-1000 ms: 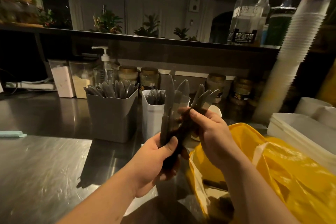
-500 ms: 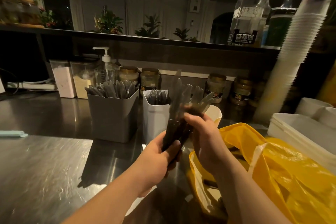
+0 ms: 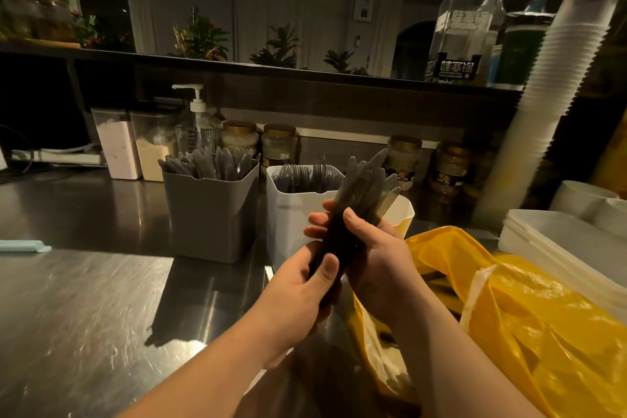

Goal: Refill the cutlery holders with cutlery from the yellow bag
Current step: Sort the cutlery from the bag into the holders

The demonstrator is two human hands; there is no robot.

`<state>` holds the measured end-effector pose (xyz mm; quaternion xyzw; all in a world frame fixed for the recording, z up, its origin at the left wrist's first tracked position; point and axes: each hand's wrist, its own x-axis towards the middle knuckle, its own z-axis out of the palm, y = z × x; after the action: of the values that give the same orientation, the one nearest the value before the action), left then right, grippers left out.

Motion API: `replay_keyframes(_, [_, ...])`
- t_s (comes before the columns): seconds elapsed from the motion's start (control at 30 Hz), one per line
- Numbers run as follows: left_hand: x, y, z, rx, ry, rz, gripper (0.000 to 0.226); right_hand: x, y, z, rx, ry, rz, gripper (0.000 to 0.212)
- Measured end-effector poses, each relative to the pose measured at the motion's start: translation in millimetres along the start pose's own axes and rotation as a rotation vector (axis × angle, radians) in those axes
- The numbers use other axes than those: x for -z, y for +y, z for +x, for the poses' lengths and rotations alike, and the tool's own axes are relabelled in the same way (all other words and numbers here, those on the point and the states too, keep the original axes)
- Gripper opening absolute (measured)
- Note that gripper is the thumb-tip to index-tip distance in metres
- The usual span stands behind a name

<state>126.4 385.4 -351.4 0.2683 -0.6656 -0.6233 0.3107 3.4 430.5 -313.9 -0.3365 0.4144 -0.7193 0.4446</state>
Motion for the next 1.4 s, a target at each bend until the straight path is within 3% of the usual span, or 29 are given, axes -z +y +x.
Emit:
replay_keyframes(0.23, [-1.3, 3.1, -3.1, 0.123, -0.008, -0.178, 0.028, 1.0, 5.4, 0.7, 0.009, -0.036, 0.007, 0.026])
replay_keyframes(0.4, [0.4, 2.9, -4.6, 0.222, 0.06, -0.296, 0.043, -5.7, 12.0, -1.6, 0.018, 0.029, -0.115, 0.013])
replay_keyframes(0.57, [9.0, 0.3, 1.8, 0.376, 0.135, -0.417, 0.063, -11.0, 12.8, -2.1, 0.11, -0.034, -0.386, 0.004])
replay_keyframes(0.73, [10.2, 1.2, 2.3, 0.453, 0.113, -0.482, 0.062, -8.0, 8.6, -2.7, 0.194, -0.131, -0.602, 0.003])
replay_keyframes(0.87, [11.4, 6.0, 1.2, 0.448, 0.099, -0.568, 0.052, -8.2, 12.1, -3.7, 0.377, -0.028, -0.613, 0.004])
replay_keyframes(1.03, [3.3, 9.9, -1.3, 0.372, 0.127, -0.419, 0.056, -8.5, 20.2, -0.7, 0.399, 0.134, -0.522, 0.008])
replay_keyframes(1.2, [0.0, 4.9, 1.7, 0.377, 0.262, -0.333, 0.044, -10.9, 28.6, -0.1, 0.314, 0.131, -0.463, 0.01])
replay_keyframes(1.27, [3.7, 2.2, 5.2, 0.367, 0.281, -0.322, 0.04, -9.0, 19.7, -0.5, 0.326, 0.144, -0.482, 0.021])
replay_keyframes(1.4, [5.6, -0.8, 7.1, 0.34, 0.318, -0.286, 0.034, 1.5, -1.8, -2.4, 0.589, 0.323, -0.636, 0.073])
